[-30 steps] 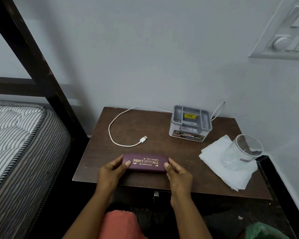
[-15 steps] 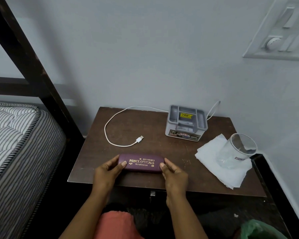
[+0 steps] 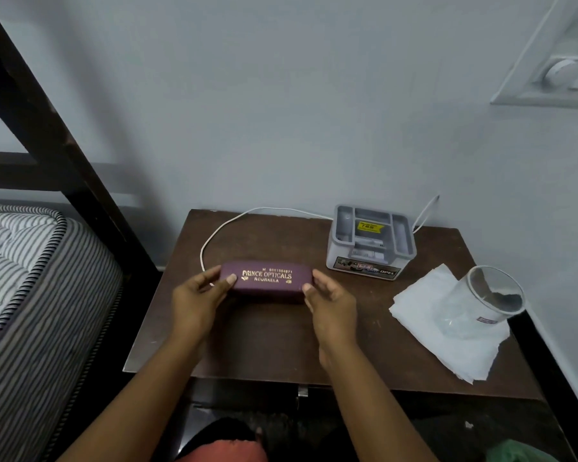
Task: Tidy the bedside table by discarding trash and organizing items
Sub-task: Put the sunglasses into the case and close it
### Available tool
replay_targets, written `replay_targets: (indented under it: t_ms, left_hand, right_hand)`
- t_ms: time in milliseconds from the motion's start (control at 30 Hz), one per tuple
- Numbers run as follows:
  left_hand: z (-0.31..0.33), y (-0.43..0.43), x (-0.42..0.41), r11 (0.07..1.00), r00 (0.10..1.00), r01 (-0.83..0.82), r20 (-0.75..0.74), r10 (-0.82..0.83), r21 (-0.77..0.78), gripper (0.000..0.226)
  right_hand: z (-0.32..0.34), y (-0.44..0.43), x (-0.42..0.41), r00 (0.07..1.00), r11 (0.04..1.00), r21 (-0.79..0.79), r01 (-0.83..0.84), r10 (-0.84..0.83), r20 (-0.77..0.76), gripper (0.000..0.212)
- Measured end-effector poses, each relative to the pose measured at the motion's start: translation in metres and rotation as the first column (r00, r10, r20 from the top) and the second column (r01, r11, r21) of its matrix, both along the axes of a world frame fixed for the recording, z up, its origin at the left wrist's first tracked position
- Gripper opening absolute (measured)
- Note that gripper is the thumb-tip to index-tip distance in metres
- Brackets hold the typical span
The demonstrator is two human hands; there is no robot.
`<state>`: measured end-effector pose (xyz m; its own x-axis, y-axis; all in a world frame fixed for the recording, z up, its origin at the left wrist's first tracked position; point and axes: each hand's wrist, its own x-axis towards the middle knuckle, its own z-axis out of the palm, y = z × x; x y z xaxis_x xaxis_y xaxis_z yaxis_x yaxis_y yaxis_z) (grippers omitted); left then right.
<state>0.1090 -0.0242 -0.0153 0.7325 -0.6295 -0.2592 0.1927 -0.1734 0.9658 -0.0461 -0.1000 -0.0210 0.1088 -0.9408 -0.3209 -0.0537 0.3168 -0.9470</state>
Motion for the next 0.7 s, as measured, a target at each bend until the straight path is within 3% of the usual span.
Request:
replay_targets:
  t_ms: [167, 267, 533, 700]
  left_hand:
    - [0.004, -0.035, 0.03, 0.992, 0.981, 0.074, 0.173, -0.09, 0.099, 0.039]
    - [-0.006, -0.053, 0.047, 0.979, 0.982, 0.059, 0.167, -0.092, 0.195, 0.06]
    - [-0.018, -0.071, 0.052, 0.969, 0.984, 0.017, 0.169, -0.06, 0.247, 0.04]
    - [-0.035, -0.077, 0.063, 0.963, 0.972, 0.044, 0.211, -0.103, 0.264, 0.063]
  right_hand:
    - [0.012, -0.032, 0.028, 0.994, 0.997, -0.027, -0.075, 0.073, -0.085, 0.038]
    - [0.014, -0.047, 0.043, 0.98, 0.986, -0.059, -0.159, 0.15, -0.127, 0.045]
    - [0.003, -0.067, 0.065, 0.948, 0.968, -0.036, -0.25, 0.237, -0.213, 0.059]
    - [-0.004, -0.067, 0.068, 0.943, 0.97, -0.046, -0.237, 0.219, -0.25, 0.061]
